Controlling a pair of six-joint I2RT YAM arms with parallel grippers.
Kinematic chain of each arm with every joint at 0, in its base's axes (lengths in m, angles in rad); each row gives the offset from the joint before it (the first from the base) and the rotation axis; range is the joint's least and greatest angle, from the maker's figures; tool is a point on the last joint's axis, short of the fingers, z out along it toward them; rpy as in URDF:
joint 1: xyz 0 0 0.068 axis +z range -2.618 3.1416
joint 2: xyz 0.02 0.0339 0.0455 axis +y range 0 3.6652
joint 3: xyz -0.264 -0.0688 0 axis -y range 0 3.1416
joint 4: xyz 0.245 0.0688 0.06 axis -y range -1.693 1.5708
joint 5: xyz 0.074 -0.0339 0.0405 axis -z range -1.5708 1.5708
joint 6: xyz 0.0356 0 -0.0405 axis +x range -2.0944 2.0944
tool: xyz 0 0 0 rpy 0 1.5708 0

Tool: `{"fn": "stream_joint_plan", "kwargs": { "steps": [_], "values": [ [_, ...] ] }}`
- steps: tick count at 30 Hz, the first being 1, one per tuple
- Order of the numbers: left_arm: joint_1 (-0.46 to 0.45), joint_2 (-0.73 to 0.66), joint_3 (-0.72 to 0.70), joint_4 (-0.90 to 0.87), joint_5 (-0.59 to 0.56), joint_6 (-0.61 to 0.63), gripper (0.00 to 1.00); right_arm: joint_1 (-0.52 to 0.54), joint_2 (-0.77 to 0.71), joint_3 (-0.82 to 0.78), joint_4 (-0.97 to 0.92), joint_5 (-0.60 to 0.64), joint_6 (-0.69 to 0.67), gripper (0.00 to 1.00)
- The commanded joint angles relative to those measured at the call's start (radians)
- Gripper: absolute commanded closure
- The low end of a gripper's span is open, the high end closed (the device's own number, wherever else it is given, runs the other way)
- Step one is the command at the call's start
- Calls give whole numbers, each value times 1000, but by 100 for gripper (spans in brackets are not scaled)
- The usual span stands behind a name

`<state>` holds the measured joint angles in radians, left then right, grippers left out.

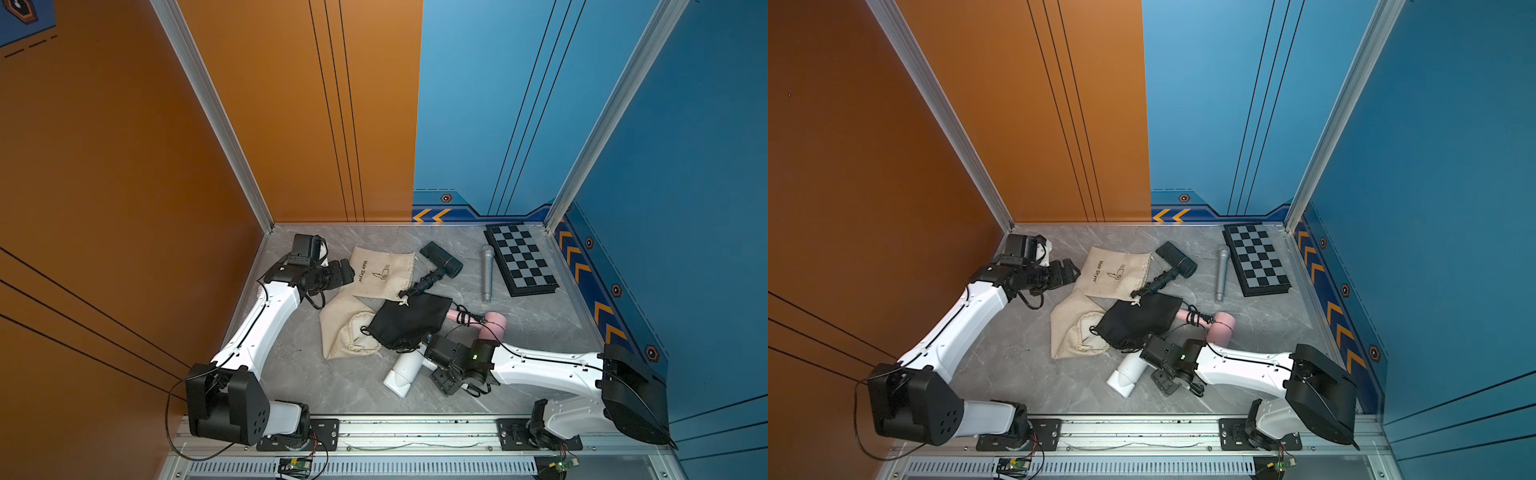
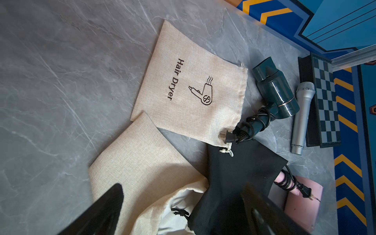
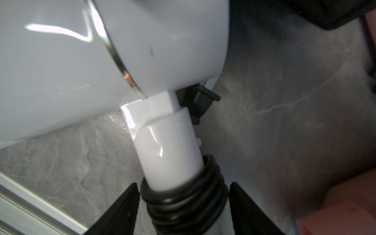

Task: Pack away hair dryers
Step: Pick up the hair dryer from the center of the board.

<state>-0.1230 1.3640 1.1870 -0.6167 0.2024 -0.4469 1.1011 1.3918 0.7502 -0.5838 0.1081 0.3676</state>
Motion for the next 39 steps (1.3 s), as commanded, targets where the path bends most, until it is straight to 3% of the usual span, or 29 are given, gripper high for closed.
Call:
{"fn": "stream_joint_plan", "kwargs": {
  "steps": [1,9,14,31,39],
  "values": [
    [29,-30,26,5,44,-13,7,12,-29,-24,40,19,20,34],
    [63,-43,43,5,80,-25,8,56,33,-27,82,37,22,39],
    [70,-57,46,4,84,-27,8,72,39,-14,75,73,16,52],
    [50,-74,50,3,96,-36,8,89,-345,-60,71,300,-24,61],
    [-30,-118,67,4,223,35,8,108,-448,-40,187,391,-189,61]
  ]
}}
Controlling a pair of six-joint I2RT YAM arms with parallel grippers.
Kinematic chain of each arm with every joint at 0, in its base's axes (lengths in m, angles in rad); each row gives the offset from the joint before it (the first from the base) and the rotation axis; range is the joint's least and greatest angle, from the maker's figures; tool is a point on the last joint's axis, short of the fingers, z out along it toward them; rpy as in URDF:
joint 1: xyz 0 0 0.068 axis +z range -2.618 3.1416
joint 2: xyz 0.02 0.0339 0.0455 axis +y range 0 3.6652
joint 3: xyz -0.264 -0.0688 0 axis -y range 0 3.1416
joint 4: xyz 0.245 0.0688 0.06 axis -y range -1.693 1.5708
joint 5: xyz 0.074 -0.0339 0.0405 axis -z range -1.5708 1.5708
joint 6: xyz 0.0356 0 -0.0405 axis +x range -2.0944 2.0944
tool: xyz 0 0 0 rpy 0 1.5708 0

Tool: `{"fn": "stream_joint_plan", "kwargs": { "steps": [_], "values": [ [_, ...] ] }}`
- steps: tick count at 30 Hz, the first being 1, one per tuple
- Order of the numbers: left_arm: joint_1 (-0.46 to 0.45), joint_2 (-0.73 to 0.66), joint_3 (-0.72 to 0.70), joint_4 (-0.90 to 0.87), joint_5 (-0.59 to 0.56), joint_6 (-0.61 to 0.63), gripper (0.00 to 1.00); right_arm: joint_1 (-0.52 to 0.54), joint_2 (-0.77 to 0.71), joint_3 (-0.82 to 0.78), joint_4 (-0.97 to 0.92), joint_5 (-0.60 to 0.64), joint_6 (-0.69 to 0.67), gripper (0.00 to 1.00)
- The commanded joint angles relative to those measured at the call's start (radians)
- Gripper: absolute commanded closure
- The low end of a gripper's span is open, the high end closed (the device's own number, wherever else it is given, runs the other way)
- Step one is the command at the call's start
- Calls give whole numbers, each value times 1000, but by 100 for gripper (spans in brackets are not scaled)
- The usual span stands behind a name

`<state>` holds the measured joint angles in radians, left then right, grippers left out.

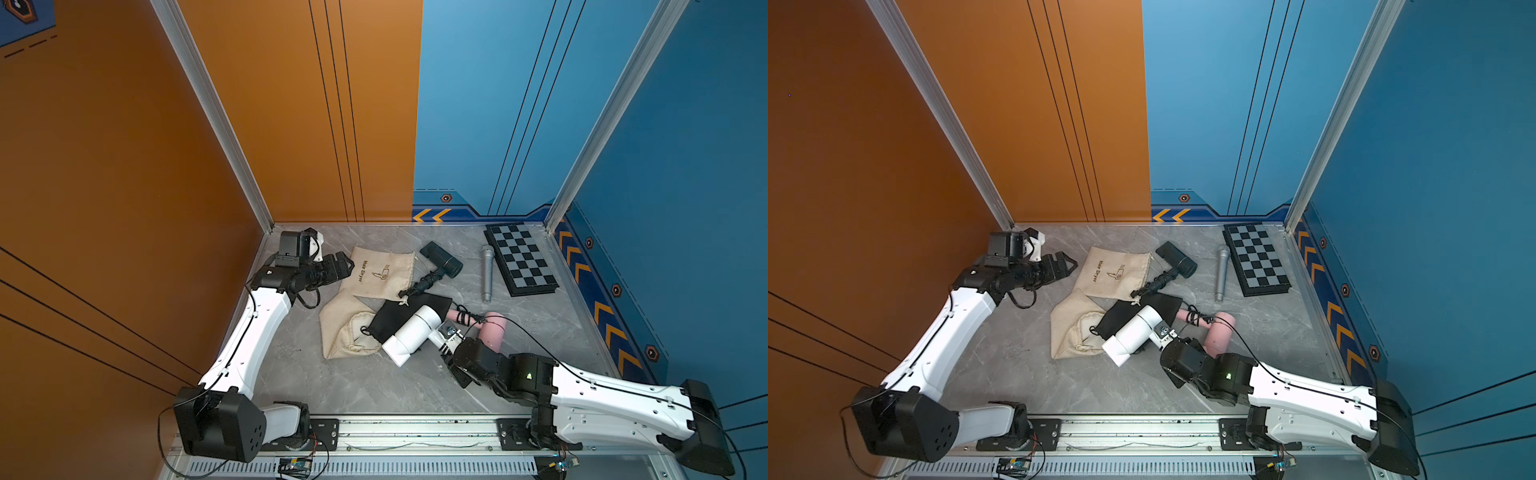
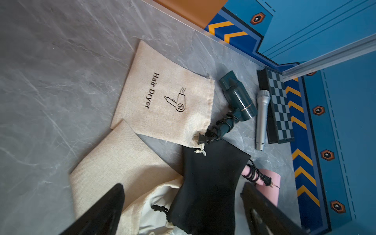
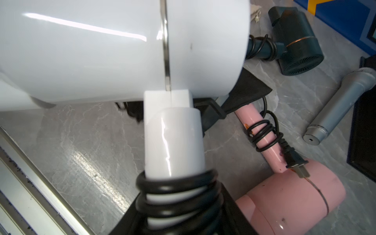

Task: Pack away hair dryers
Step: Pick up the hair dryer from the center of the board.

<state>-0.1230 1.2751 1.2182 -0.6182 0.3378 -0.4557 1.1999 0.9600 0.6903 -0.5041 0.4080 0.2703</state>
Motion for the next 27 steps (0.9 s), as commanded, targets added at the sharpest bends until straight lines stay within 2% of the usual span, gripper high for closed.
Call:
{"fn": "stream_joint_plan", "kwargs": {
  "steps": [1,7,14,20,27],
  "values": [
    [-44,-34,40,6,107,55,8,8,-7,30,123,106,-114,61],
    [-140,-55,61,5,234,136,7,8,80,87,227,171,-268,61],
    [-218,-53,69,6,296,241,7,-52,121,139,371,169,-438,62],
    [-246,-50,115,23,370,342,6,-135,150,186,537,125,-592,62],
    [-262,13,184,23,456,411,5,-159,221,232,651,98,-763,62]
  ]
}}
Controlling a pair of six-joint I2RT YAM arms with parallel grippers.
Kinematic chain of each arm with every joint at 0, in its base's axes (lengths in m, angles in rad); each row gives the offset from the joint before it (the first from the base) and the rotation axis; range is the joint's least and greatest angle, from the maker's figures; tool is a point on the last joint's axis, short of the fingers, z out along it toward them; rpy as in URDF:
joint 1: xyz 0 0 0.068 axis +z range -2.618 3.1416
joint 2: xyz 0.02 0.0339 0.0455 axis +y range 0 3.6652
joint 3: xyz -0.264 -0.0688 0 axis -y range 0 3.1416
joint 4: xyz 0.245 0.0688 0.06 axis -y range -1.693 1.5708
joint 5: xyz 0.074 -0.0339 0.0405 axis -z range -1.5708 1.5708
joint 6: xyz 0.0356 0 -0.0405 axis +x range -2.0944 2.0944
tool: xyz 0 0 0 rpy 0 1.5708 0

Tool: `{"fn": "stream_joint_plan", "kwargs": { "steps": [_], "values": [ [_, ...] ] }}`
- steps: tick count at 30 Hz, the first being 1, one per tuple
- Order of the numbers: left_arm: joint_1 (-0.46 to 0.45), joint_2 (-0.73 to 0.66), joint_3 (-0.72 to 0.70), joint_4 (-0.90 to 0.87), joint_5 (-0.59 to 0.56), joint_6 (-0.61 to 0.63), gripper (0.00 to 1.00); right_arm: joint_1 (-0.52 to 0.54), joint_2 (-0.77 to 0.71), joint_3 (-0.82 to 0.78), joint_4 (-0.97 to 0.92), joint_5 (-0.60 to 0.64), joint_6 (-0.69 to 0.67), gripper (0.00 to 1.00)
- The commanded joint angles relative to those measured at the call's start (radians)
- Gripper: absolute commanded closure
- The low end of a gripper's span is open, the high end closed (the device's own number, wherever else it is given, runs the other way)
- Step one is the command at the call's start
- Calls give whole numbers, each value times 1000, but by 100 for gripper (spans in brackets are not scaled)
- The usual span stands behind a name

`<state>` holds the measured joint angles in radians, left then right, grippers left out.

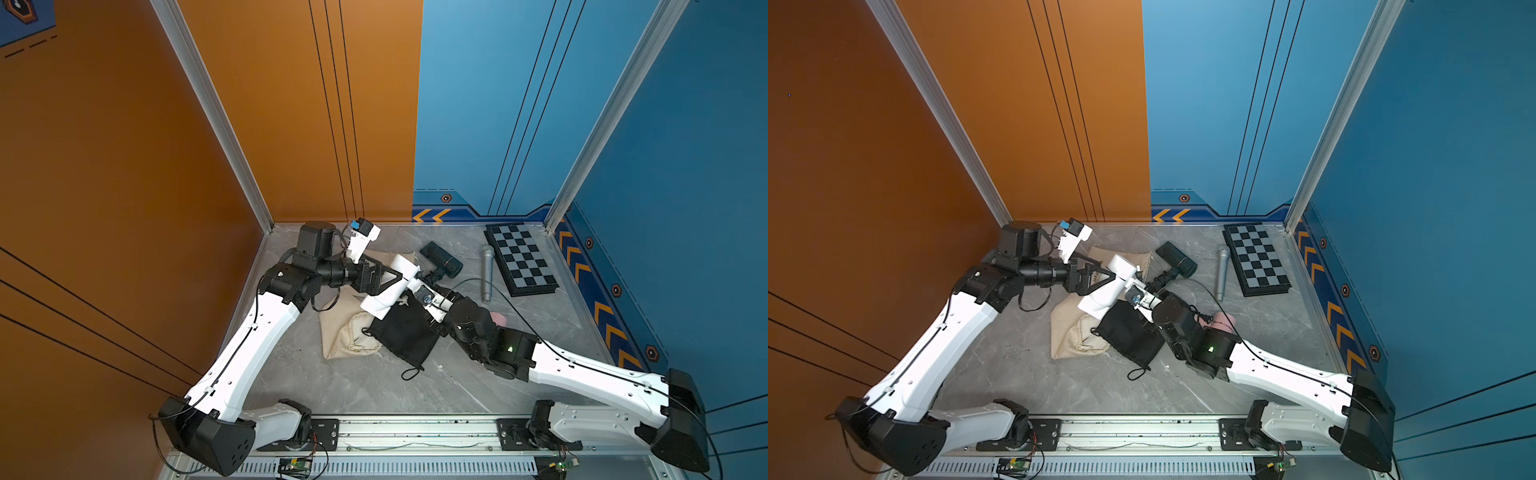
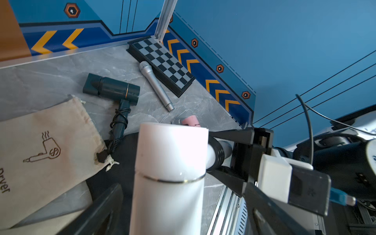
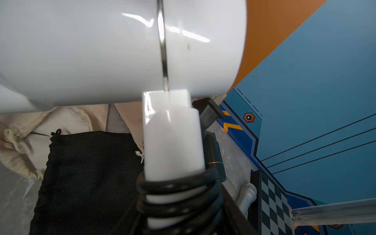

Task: Pack away hair dryers
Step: Fold the hair dryer.

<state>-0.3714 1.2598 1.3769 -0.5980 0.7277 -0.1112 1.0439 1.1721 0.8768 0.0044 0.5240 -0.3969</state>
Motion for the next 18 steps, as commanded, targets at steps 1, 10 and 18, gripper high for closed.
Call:
{"fn": "stream_joint_plan", "kwargs": {
  "steps": [1,10,18],
  "values": [
    [-14,36,33,3,63,75,5,-5,15,50,150,-22,-106,62],
    [24,49,16,4,42,99,7,-20,-7,80,157,-103,-98,62],
    [77,31,3,3,99,88,13,-22,-34,83,169,-134,-112,62]
  ]
}}
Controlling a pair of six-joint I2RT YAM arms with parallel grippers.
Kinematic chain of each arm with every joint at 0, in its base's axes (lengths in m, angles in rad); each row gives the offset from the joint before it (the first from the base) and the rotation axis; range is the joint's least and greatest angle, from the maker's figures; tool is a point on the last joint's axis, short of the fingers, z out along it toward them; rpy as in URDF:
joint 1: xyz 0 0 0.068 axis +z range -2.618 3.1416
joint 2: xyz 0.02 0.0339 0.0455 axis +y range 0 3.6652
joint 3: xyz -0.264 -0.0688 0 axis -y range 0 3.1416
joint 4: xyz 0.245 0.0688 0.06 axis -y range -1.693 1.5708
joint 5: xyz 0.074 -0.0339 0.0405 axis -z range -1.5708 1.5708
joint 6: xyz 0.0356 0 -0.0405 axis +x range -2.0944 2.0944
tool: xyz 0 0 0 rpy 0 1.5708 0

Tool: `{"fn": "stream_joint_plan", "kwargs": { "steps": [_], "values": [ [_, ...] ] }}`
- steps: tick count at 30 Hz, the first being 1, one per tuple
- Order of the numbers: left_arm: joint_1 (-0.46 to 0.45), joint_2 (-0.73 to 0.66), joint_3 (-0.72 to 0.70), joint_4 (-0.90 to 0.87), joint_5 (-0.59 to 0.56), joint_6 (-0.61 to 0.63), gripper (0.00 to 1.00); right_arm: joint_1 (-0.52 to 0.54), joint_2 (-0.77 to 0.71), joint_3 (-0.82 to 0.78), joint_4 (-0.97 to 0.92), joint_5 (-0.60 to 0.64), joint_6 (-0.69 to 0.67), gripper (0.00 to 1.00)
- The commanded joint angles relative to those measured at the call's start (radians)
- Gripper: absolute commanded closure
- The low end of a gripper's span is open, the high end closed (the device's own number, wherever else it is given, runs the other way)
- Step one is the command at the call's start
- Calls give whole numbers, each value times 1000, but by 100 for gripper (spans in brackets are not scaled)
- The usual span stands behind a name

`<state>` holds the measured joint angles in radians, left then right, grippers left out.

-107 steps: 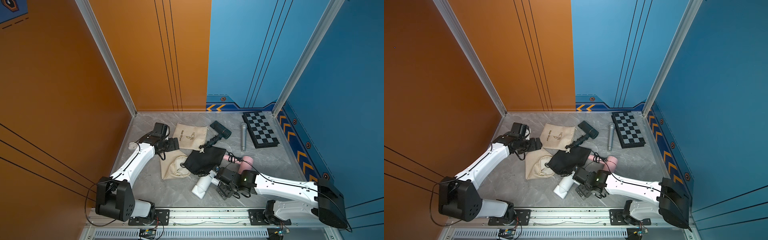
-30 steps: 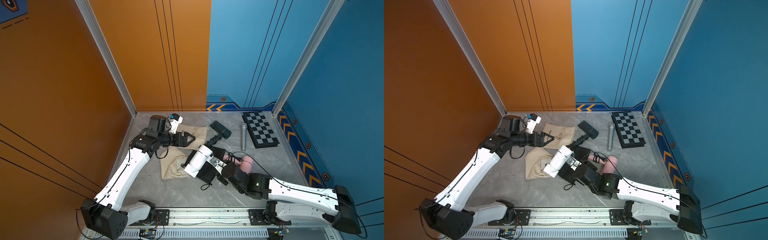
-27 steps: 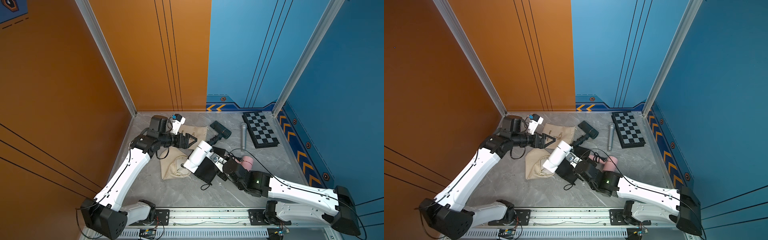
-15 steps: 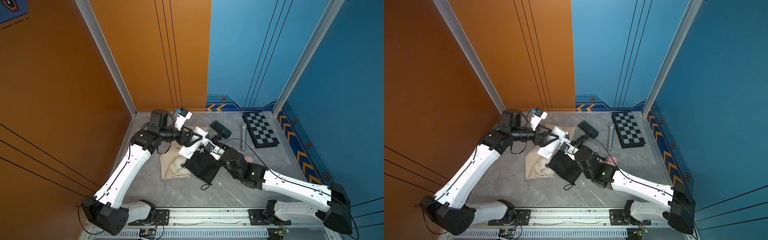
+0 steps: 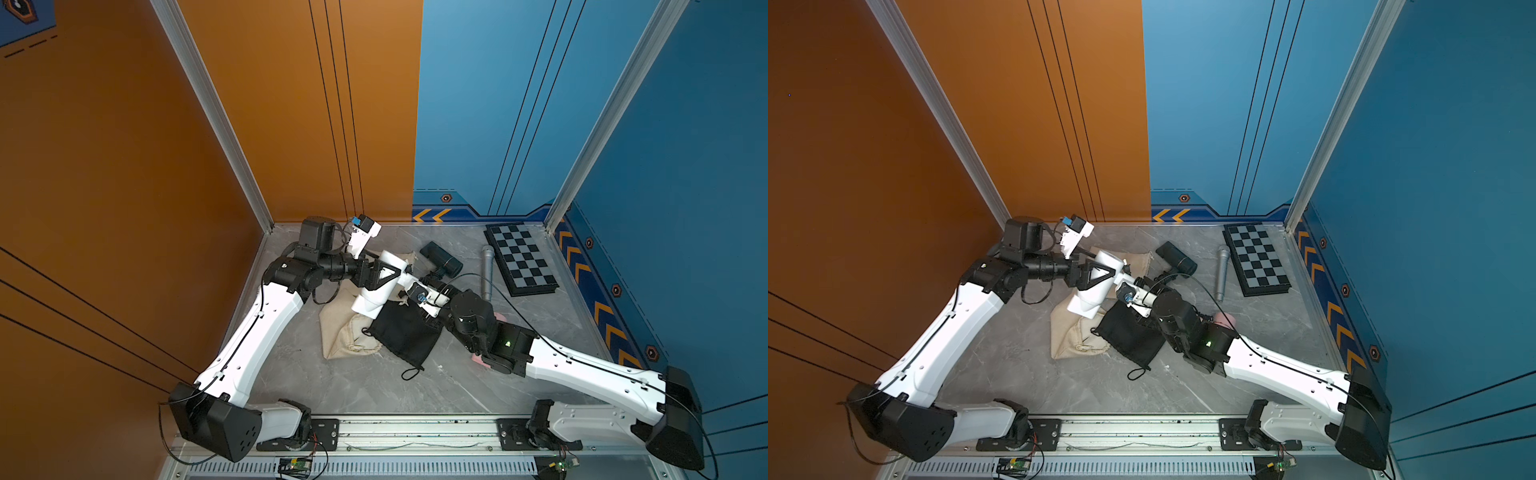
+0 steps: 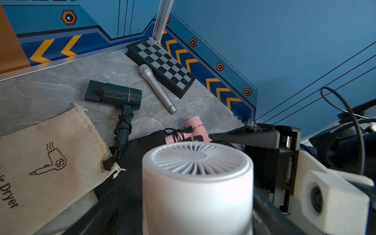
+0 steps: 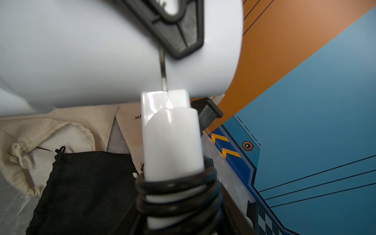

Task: Pack away hair dryers
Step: Fold the hair dryer.

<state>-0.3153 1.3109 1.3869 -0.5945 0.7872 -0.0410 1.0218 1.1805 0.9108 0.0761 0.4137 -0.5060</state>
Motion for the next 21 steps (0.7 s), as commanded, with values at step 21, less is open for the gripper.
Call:
{"fn": "stream_joint_plan", "kwargs": {
  "steps": [21],
  "values": [
    [2,10,6,0,148,-31,23,-34,29,122,135,-93,-54,62]
  ]
}}
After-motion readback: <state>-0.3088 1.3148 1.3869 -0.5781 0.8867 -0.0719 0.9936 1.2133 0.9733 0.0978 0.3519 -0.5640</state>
